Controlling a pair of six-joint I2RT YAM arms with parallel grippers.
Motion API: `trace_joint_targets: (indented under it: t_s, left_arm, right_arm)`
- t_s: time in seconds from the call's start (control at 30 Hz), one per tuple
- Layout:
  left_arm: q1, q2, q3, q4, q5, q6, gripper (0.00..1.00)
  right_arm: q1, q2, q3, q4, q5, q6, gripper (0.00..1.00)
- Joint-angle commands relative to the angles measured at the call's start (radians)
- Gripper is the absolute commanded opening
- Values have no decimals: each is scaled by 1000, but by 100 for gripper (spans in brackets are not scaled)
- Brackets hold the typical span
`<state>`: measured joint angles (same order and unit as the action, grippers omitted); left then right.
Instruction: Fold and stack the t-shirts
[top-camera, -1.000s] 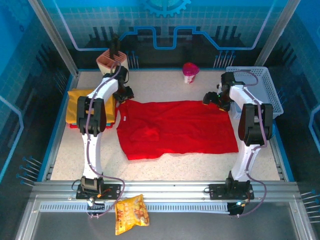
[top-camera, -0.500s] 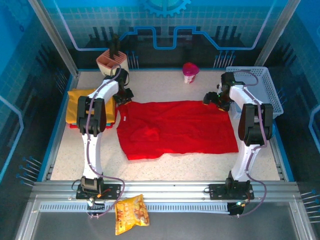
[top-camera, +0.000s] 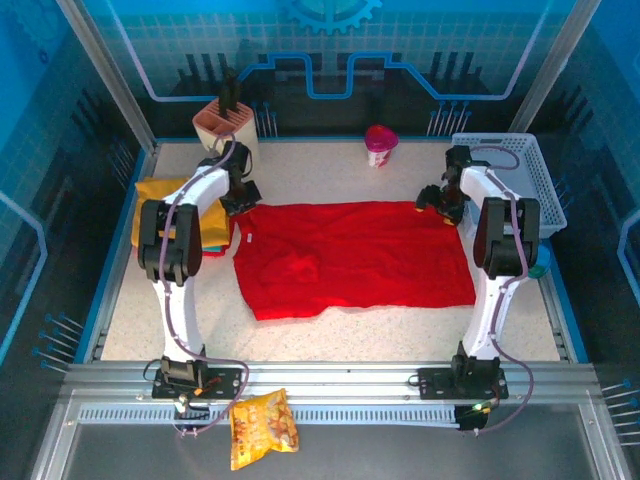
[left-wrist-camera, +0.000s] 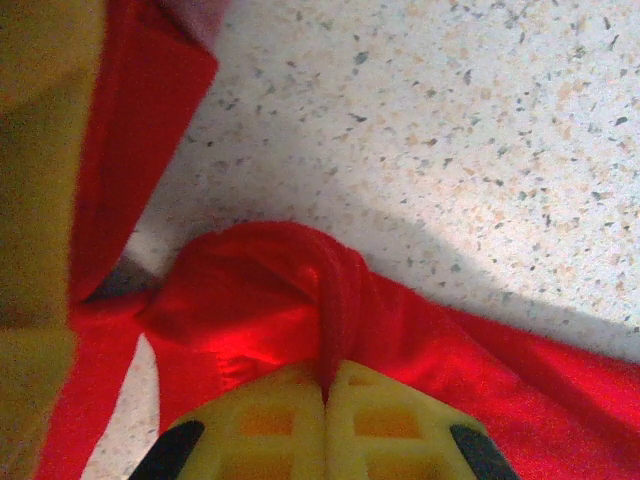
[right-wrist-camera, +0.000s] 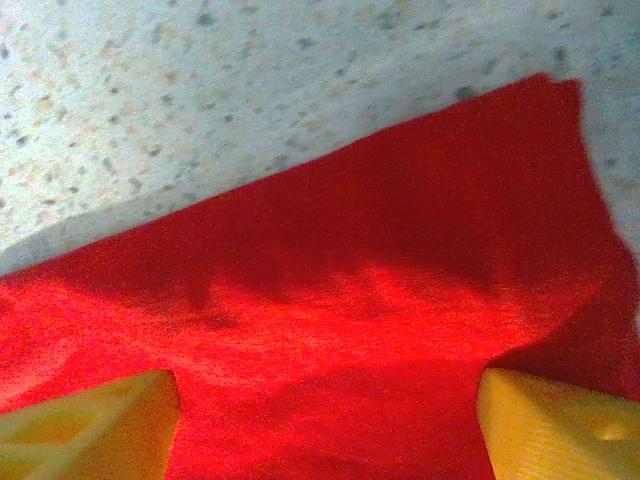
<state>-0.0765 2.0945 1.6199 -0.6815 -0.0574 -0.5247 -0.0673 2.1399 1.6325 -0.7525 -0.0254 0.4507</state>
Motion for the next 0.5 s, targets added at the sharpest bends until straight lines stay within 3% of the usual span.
trace_joint_targets:
  t_s: [0.0, 0.07, 0.23, 0.47]
  left_arm:
    - [31, -45, -25, 12, -38, 9, 1]
    - [45, -42, -12, 7, -38, 8, 1]
    - [55, -31, 30, 1, -30, 14, 15]
    - [24, -89, 13, 17, 27, 13, 43]
  right_arm:
    - [-32, 3, 15, -34, 33, 22, 78]
    - [-42, 2, 12, -34, 39, 20, 79]
    - [-47, 0, 4, -23, 26, 17, 78]
    - [-27, -54, -11, 13, -23, -8, 80]
